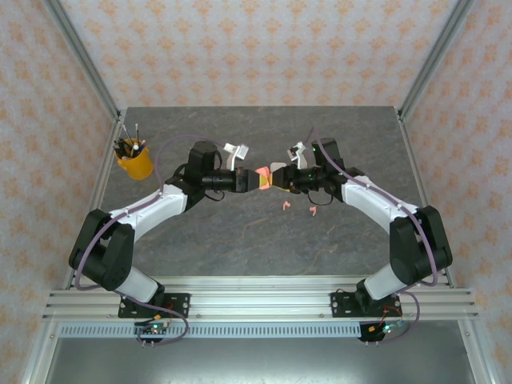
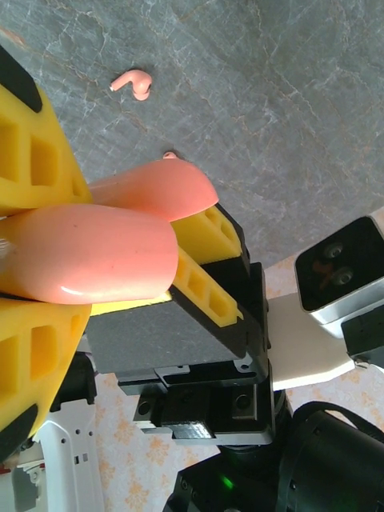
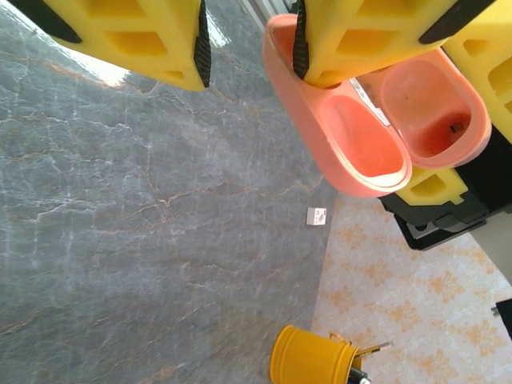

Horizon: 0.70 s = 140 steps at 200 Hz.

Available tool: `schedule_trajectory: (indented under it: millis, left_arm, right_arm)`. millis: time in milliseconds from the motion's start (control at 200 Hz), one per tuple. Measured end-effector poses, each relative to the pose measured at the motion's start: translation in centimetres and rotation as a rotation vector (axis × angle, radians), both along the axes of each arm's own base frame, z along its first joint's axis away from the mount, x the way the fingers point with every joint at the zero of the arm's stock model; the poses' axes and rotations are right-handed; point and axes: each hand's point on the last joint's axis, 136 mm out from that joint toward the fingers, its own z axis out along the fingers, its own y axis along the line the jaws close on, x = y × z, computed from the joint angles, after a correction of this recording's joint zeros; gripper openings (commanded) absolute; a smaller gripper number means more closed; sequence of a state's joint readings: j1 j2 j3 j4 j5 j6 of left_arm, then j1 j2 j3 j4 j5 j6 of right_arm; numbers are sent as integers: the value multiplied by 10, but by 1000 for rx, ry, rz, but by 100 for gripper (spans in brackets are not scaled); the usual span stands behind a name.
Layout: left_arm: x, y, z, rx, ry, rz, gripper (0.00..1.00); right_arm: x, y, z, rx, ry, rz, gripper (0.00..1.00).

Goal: Insert the wireless bluetooth earbuds into the charging case

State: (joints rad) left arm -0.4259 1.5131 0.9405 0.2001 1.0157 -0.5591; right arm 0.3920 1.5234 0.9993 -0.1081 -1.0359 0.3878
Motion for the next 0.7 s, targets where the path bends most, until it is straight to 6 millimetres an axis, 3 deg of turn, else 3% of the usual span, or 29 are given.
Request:
schedule_trajectory:
  millis: [390, 701]
  left_arm:
    - [-4, -4, 4, -12, -1, -26, 0]
    - [-3, -5, 9, -17, -11, -27, 0]
  right_arm:
    - [-5, 0, 6, 33, -7, 42, 27]
    - [-5, 0, 12, 40, -22, 63, 8]
